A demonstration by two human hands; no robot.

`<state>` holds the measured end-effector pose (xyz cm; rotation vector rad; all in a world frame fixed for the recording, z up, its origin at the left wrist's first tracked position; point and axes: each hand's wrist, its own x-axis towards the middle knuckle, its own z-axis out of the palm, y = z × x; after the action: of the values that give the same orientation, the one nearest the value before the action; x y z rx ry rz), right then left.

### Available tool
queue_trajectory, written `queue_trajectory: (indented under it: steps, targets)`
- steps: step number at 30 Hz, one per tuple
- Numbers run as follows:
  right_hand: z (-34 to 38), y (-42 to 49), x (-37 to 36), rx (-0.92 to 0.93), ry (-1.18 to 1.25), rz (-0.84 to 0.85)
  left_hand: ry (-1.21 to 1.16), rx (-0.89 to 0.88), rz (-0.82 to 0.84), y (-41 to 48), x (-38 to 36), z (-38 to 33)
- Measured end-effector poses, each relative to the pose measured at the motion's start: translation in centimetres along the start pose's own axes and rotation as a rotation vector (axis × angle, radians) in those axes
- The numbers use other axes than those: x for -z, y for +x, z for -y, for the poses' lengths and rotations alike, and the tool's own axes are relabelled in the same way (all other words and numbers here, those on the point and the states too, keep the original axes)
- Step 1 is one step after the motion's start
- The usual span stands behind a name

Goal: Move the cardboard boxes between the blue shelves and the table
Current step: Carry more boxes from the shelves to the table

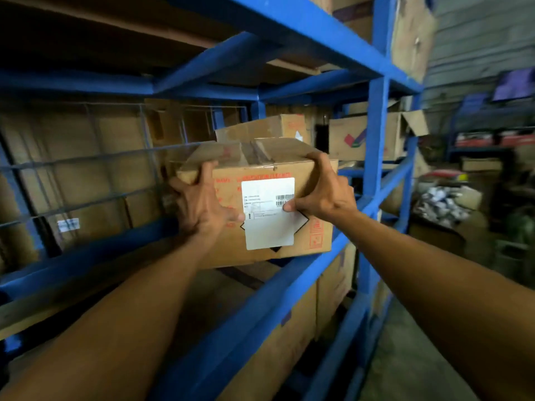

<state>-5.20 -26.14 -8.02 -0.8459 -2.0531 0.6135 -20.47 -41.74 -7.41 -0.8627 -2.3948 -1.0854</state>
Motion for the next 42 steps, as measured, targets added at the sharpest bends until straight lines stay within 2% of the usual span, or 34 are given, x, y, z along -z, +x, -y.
queue_trajectory:
  steps: [6,13,28,35,42]
  targets:
    - [-1.9,-4.9,8.0,-0.113,-0.114,-0.158,-0.209,-0.139,0.113,-3.9,-0.8,-6.1]
    - [-6.4,-10.8,19.0,-0.278,-0.255,-0.408,-0.385,-0.355,0.239,-9.4,-4.4,-16.7]
    - [-23.1,-22.7,40.1,-0.676,-0.559,-0.828,-0.635,-0.765,0.566,-26.6,-18.6,-43.2]
    - [-31.2,-25.8,45.3,-0.894,-0.600,-0.912,-0.682,-0.886,0.758,-34.4,-26.8,-52.0]
    - [-37.3,-27.6,45.6,-1.124,-0.631,-1.046,-0.745,-1.061,0.953,-39.5,-34.2,-56.3]
